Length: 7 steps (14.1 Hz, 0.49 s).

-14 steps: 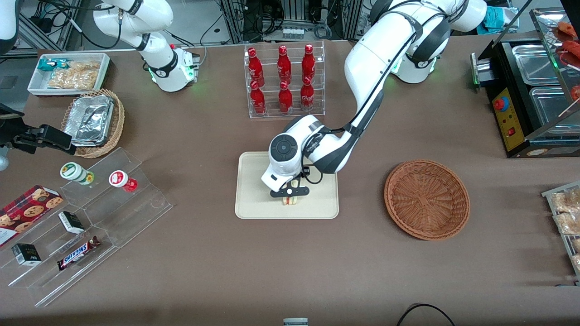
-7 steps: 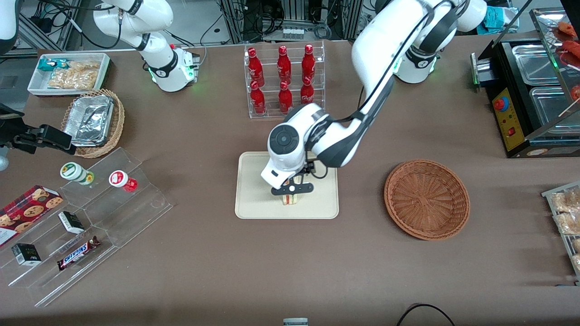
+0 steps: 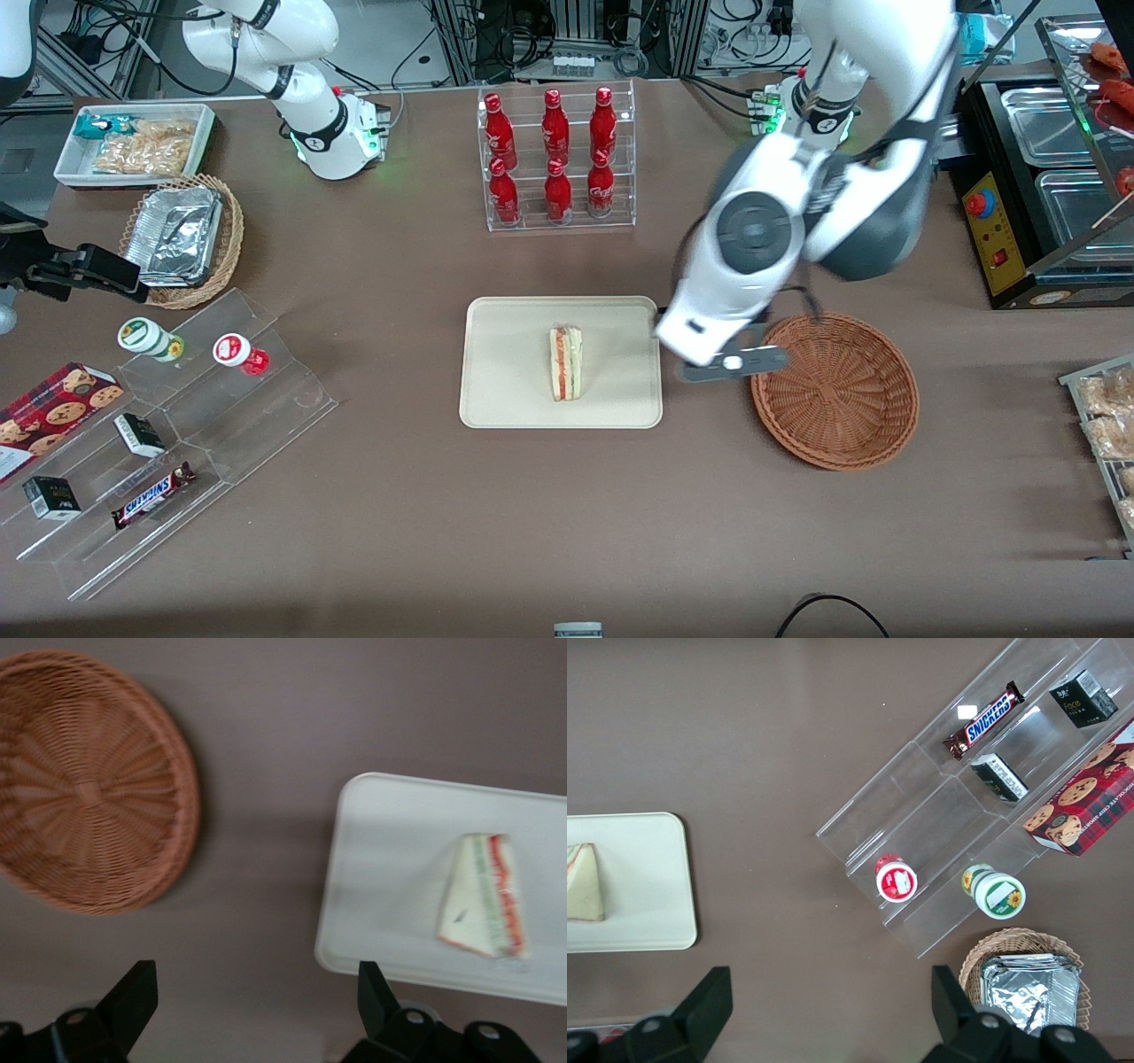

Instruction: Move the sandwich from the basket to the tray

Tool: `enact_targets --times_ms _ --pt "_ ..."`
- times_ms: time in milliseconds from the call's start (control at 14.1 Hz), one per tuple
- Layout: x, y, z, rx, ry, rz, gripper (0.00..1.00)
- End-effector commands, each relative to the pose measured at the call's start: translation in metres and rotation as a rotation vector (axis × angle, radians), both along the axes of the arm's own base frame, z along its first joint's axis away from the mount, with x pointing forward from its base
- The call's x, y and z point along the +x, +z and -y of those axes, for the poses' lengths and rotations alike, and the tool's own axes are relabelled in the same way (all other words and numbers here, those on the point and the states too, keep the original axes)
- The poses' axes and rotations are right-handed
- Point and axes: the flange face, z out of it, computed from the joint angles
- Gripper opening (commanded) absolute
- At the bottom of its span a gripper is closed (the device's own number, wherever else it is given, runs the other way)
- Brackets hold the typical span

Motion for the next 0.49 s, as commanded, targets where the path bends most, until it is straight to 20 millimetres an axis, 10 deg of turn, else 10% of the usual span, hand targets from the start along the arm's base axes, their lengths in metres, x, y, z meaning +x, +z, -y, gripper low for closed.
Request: enact_targets --times_ms 0,424 --pt "-0.027 0.023 -0.079 0.001 -0.021 -0.005 1.0" --pt "-0.038 0.097 -0.189 -0.007 -0.019 -0.009 1.0"
